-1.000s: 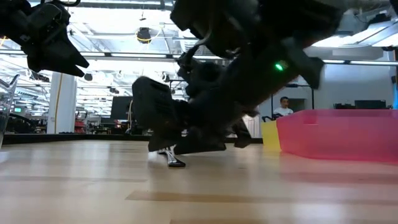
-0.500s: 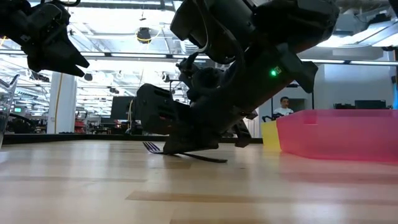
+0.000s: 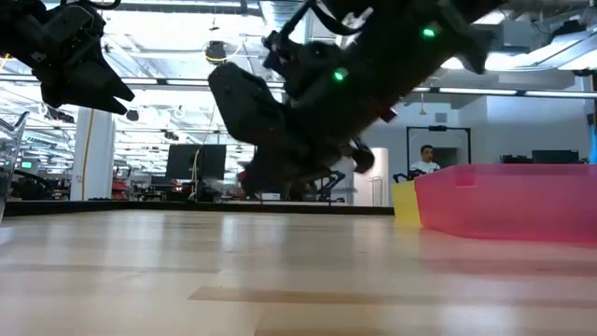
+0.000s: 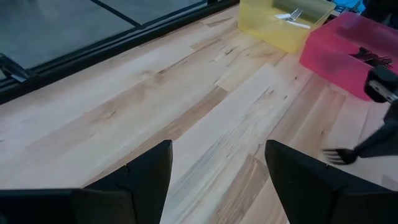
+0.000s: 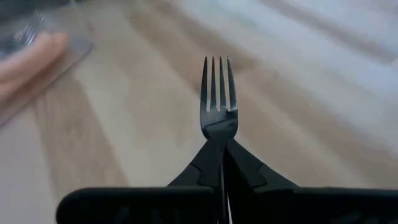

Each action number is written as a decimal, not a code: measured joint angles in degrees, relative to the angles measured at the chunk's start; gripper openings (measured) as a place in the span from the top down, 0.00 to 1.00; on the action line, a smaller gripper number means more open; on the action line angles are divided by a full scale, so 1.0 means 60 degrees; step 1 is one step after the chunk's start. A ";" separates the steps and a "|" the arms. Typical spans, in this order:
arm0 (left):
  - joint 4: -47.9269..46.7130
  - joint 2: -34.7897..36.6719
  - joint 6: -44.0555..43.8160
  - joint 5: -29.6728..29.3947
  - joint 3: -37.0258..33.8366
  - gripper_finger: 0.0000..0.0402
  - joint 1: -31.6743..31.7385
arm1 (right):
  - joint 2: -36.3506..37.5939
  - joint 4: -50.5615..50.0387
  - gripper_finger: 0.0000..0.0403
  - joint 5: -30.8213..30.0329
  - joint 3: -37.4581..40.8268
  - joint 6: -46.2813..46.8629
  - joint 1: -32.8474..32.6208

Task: Sort silverware by color (type)
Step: Put the black fork into the red bin

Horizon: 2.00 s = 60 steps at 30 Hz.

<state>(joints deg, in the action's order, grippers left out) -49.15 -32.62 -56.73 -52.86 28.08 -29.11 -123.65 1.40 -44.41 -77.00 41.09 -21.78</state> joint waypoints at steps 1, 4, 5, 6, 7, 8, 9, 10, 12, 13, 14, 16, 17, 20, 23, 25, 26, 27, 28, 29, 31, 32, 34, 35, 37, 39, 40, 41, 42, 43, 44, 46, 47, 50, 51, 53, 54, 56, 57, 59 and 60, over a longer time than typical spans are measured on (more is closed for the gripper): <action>0.0000 0.0000 -0.0001 0.0000 0.0000 0.40 0.0001 | 0.0013 0.0137 0.93 -0.0028 -0.0002 -0.0122 0.0015; 0.0000 0.0000 -0.0004 -0.0004 0.0000 0.40 0.0001 | 0.0002 0.0721 0.93 0.0099 0.0005 -0.0491 0.0026; 0.0000 0.0000 -0.0004 -0.0004 0.0000 0.40 -0.0002 | 0.0002 0.1039 0.93 0.0257 0.0005 -0.0631 0.0005; 0.0000 0.0000 -0.0004 -0.0004 0.0000 0.40 0.0000 | 0.0002 0.1371 0.93 0.0400 0.0003 -0.0785 -0.0004; 0.0000 0.0000 -0.0004 -0.0004 0.0000 0.40 0.0000 | 0.0003 0.1661 0.93 0.0545 -0.0002 -0.0960 -0.0014; 0.0000 0.0000 -0.0004 -0.0004 0.0000 0.40 0.0002 | 0.0006 0.1932 0.93 0.0741 -0.0002 -0.1164 -0.0017; 0.0000 0.0000 -0.0004 -0.0004 0.0000 0.40 0.0002 | 0.0006 0.2174 0.93 0.0845 -0.0002 -0.1371 -0.0014; -0.0002 0.0000 -0.0004 -0.0004 0.0000 0.40 0.0002 | 0.0006 0.2356 0.93 0.0897 -0.0002 -0.1545 -0.0004; -0.0004 0.0001 -0.0004 -0.0004 0.0000 0.40 -0.0002 | 0.0009 0.2597 0.93 0.0955 -0.0006 -0.1652 0.0012; -0.0001 0.0000 -0.0006 -0.0004 0.0000 0.40 0.0002 | 0.0010 0.2624 0.93 0.0950 -0.0006 -0.1647 0.0017; 0.0000 0.0000 -0.0011 -0.0004 0.0000 0.40 -0.0002 | 0.0012 0.2609 0.93 0.0948 -0.0006 -0.1590 0.0022; -0.0003 0.0000 -0.0015 -0.0004 0.0000 0.40 -0.0001 | 0.0013 0.2510 0.93 0.0829 -0.0006 -0.1162 0.0004; -0.0002 0.0000 -0.0015 -0.0004 0.0000 0.40 0.0002 | 0.0016 0.2456 0.93 0.0613 -0.0006 -0.0984 -0.0031; -0.0004 0.0003 -0.0018 -0.0004 0.0000 0.40 -0.0002 | 0.0343 0.1867 0.93 0.0102 -0.0006 -0.0894 -0.0132; -0.0004 0.0001 -0.0018 -0.0004 0.0000 0.40 0.0000 | 0.0885 0.1081 0.93 -0.0154 -0.0016 -0.1142 -0.0190; -0.0004 0.0003 -0.0018 -0.0004 0.0000 0.40 -0.0001 | 0.1279 0.0567 0.93 -0.0314 -0.0016 -0.1341 -0.0216; -0.0004 0.0000 -0.0015 -0.0007 0.0000 0.40 0.0002 | 0.1463 0.0387 0.93 -0.0449 -0.0016 -0.1496 -0.0255; -0.0004 0.0000 -0.0015 -0.0004 0.0000 0.40 -0.0001 | 0.1697 0.0294 0.93 -0.0578 0.0053 -0.1668 -0.0261; -0.0004 0.0003 -0.0018 -0.0004 0.0000 0.40 0.0002 | 0.1945 0.0286 0.93 -0.0628 0.0215 -0.1870 -0.0261; -0.0004 0.0004 -0.0038 -0.0004 0.0000 0.40 0.0000 | 0.2204 0.0291 0.93 -0.0657 0.0416 -0.2030 -0.0257; -0.0004 0.0000 -0.0087 -0.0007 0.0000 0.40 0.0000 | 0.2834 0.0264 0.93 -0.0640 0.0959 -0.2202 -0.0236; -0.0004 0.0000 -0.0088 -0.0007 0.0000 0.40 -0.0002 | 0.3196 0.0242 0.93 -0.0613 0.1281 -0.2392 -0.0236; -0.0004 0.0000 -0.0091 -0.0007 0.0000 0.40 0.0002 | 0.3995 0.0332 0.93 -0.0350 0.1903 -0.2663 -0.0226; -0.0004 0.0000 -0.0091 -0.0007 0.0000 0.40 0.0002 | 0.4409 0.0358 0.93 -0.0290 0.2202 -0.2675 -0.0226; -0.0004 0.0001 -0.0114 -0.0007 0.0000 0.40 0.0001 | 0.5262 0.0585 0.93 -0.0290 0.2767 -0.2734 -0.0229; -0.0006 0.0000 -0.0127 -0.0011 0.0000 0.40 0.0002 | 0.6065 0.0783 0.93 -0.0289 0.3284 -0.3034 -0.0294; -0.0004 0.0001 -0.0129 -0.0040 0.0000 0.40 0.0001 | 0.6442 0.0852 0.93 -0.0304 0.3522 -0.3152 -0.0346; -0.0004 0.0002 -0.0135 -0.0068 0.0000 0.40 0.0001 | 0.6809 0.0898 0.93 -0.0361 0.3716 -0.3191 -0.0401; -0.0004 0.0003 -0.0172 -0.0073 0.0000 0.40 0.0001 | 0.7194 0.0957 0.93 -0.0454 0.3928 -0.3221 -0.0461; -0.0007 0.0000 -0.0179 -0.0080 0.0000 0.40 0.0000 | 0.7569 0.0950 0.93 -0.0616 0.4164 -0.3219 -0.0550; -0.0004 0.0000 -0.0179 -0.0083 0.0000 0.40 0.0001 | 0.7925 0.0945 0.93 -0.0892 0.4415 -0.3218 -0.0662; -0.0007 0.0000 -0.0182 -0.0083 0.0000 0.40 0.0001 | 0.8549 0.1207 0.93 -0.1359 0.4973 -0.3208 -0.0922; -0.0007 0.0002 -0.0182 -0.0082 0.0000 0.40 0.0000 | 0.8809 0.1292 0.93 -0.1583 0.5279 -0.3207 -0.1062; -0.0018 0.0000 -0.0171 -0.0084 0.0000 0.40 0.0001 | 0.9557 0.1422 0.93 -0.2034 0.6132 -0.3008 -0.1429; -0.0037 0.0004 -0.0173 -0.0084 0.0000 0.40 -0.0001 | 0.9811 0.1421 0.93 -0.2069 0.6404 -0.2824 -0.1526; -0.0058 0.0004 -0.0173 -0.0084 0.0000 0.40 0.0000 | 1.0186 0.1448 0.93 -0.2097 0.6838 -0.2485 -0.1660; -0.0058 0.0000 -0.0175 -0.0084 0.0000 0.40 0.0002 | 1.0341 0.1432 0.93 -0.2111 0.7056 -0.2341 -0.1719; -0.0058 0.0000 -0.0211 -0.0084 0.0000 0.40 0.0000 | 1.0558 0.1401 0.93 -0.2322 0.7453 -0.2108 -0.1872; -0.0058 0.0000 -0.0213 -0.0084 0.0000 0.40 0.0000 | 1.0646 0.1429 0.93 -0.2483 0.7633 -0.2020 -0.1969; -0.0061 0.0000 -0.0235 -0.0084 0.0000 0.40 0.0001 | 1.0773 0.1381 0.93 -0.2840 0.7966 -0.1823 -0.2188; -0.0062 0.0000 -0.0245 -0.0083 0.0000 0.40 -0.0002 | 1.0812 0.1390 0.93 -0.2935 0.8104 -0.1698 -0.2305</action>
<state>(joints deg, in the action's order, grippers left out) -49.52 -32.62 -58.20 -53.36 28.08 -29.12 -58.78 9.74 -62.02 -28.38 30.90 -35.61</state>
